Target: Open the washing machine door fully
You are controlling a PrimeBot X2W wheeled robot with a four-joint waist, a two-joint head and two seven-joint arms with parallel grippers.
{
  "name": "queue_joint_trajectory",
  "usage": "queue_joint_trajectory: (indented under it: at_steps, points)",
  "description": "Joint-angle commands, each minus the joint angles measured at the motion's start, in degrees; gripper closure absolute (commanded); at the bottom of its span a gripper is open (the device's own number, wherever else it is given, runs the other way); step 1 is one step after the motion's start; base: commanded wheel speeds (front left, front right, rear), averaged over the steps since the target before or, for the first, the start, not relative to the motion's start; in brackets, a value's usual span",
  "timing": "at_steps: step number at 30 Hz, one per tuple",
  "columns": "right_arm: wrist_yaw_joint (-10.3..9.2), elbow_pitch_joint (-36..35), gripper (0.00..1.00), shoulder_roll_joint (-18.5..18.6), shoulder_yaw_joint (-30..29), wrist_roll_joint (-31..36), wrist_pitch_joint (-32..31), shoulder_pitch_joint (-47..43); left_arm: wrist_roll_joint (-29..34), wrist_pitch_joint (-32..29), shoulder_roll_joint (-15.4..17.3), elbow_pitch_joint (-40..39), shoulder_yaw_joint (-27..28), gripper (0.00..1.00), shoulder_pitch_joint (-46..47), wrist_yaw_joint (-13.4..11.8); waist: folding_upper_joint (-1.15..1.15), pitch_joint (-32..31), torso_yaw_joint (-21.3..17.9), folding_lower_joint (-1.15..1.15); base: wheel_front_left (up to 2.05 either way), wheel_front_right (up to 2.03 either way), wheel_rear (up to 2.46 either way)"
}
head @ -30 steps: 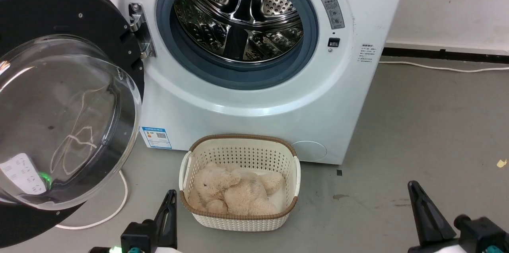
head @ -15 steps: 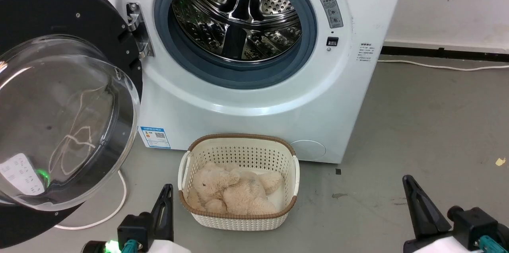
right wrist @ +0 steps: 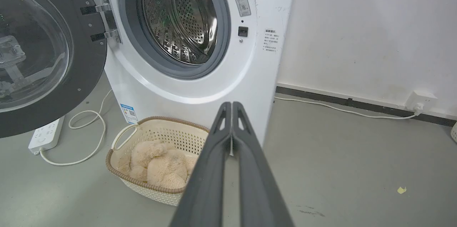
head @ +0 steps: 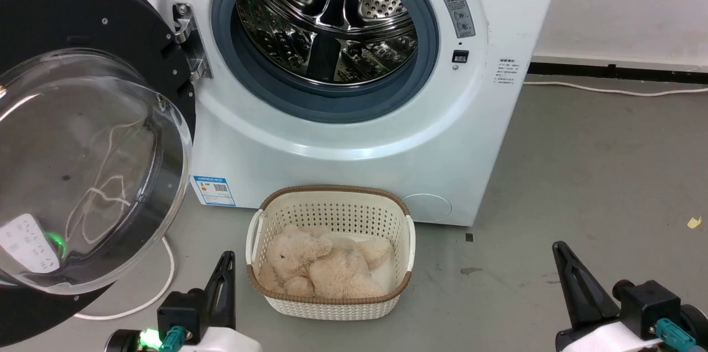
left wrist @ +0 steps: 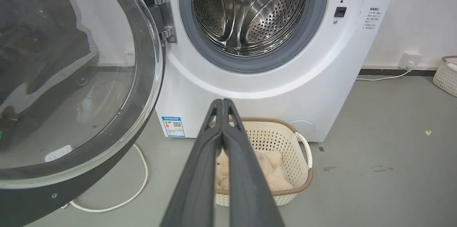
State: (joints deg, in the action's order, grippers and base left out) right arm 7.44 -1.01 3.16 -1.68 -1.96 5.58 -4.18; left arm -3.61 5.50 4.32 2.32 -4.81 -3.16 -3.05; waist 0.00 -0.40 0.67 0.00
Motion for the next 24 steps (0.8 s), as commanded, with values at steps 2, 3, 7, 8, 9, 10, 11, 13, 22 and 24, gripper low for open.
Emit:
queue_joint_trajectory:
  at_steps: [2,3,7,8,9,10,11,13,22,24]
  points:
    - [0.03,0.15,1.00,-0.19,0.15,0.39,-0.59,1.16,0.65,-0.56,-0.27,-0.32,0.51,1.00,1.27,0.37,0.00,0.02,-0.04,0.00,0.00,0.00,0.00]
    - [0.03,0.17,1.00,-0.19,0.18,0.43,-0.71,1.23,0.72,-0.67,-0.30,-0.37,0.61,1.00,1.32,0.43,0.00,0.03,-0.05,0.00,0.00,0.00,0.00]
    - [0.03,0.25,1.00,-0.20,0.33,0.58,-1.18,1.51,1.00,-1.14,-0.41,-0.56,1.01,1.00,1.50,0.68,0.00,0.07,-0.11,0.00,0.00,0.00,0.00]
    - [0.03,0.27,1.00,-0.20,0.36,0.61,-1.29,1.58,1.07,-1.26,-0.43,-0.60,1.12,1.00,1.54,0.74,0.00,0.08,-0.13,0.00,0.00,0.00,0.00]
    - [0.03,0.29,1.00,-0.20,0.40,0.65,-1.41,1.66,1.14,-1.37,-0.46,-0.65,1.22,1.00,1.59,0.81,0.00,0.09,-0.14,0.00,0.00,0.00,0.00]
    - [0.03,0.31,1.00,-0.20,0.44,0.69,-1.53,1.73,1.21,-1.49,-0.49,-0.70,1.32,1.00,1.63,0.87,0.00,0.10,-0.16,0.00,0.00,0.00,0.00]
    - [0.03,0.33,1.00,-0.21,0.47,0.73,-1.65,1.80,1.28,-1.61,-0.52,-0.75,1.42,1.00,1.67,0.93,0.00,0.10,-0.17,0.00,0.00,0.00,0.00]
    - [0.03,0.37,1.00,-0.21,0.54,0.80,-1.88,1.94,1.42,-1.84,-0.57,-0.84,1.62,1.00,1.76,1.06,0.00,0.12,-0.20,0.00,0.00,0.00,0.00]
    - [0.04,0.53,1.00,-0.23,0.83,1.10,-2.83,2.51,1.98,-2.77,-0.80,-1.22,2.44,1.00,2.12,1.57,0.00,0.19,-0.32,0.00,0.00,0.00,0.00]
    - [0.04,0.57,1.00,-0.23,0.91,1.17,-3.06,2.65,2.12,-3.01,-0.85,-1.31,2.64,1.00,2.21,1.70,0.00,0.21,-0.35,0.00,0.00,0.00,0.00]
